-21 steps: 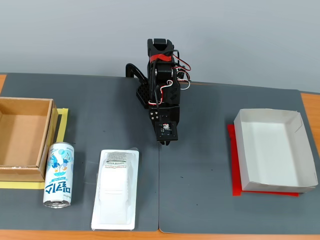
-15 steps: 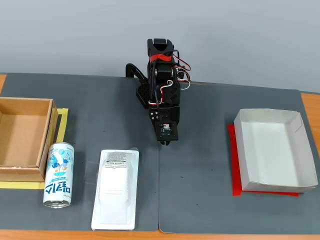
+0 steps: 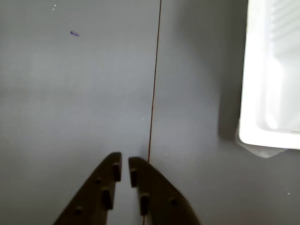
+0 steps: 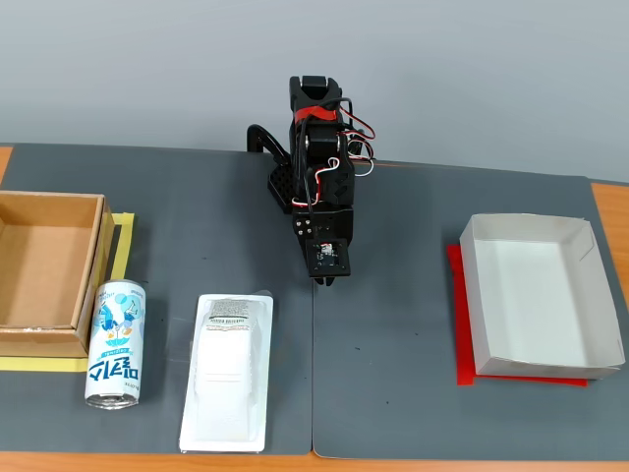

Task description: Pick the sandwich and put it in the gray box

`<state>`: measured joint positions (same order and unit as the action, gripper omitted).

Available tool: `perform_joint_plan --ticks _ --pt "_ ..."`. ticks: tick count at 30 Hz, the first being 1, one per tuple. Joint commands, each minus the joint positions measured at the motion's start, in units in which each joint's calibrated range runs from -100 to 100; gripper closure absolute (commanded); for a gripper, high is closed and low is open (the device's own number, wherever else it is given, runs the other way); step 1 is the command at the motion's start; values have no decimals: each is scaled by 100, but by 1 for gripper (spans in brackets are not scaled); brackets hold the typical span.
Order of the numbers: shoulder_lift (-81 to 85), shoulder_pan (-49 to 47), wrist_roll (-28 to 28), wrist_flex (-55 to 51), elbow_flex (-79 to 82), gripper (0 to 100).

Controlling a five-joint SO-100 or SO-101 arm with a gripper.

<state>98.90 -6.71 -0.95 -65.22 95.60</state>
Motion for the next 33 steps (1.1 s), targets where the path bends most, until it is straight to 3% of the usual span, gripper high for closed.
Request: perform_joint_plan --ticks 1,33 --pt "43 -12 -12 64 -39 98" --pt "-17 -27 4 64 -76 98"
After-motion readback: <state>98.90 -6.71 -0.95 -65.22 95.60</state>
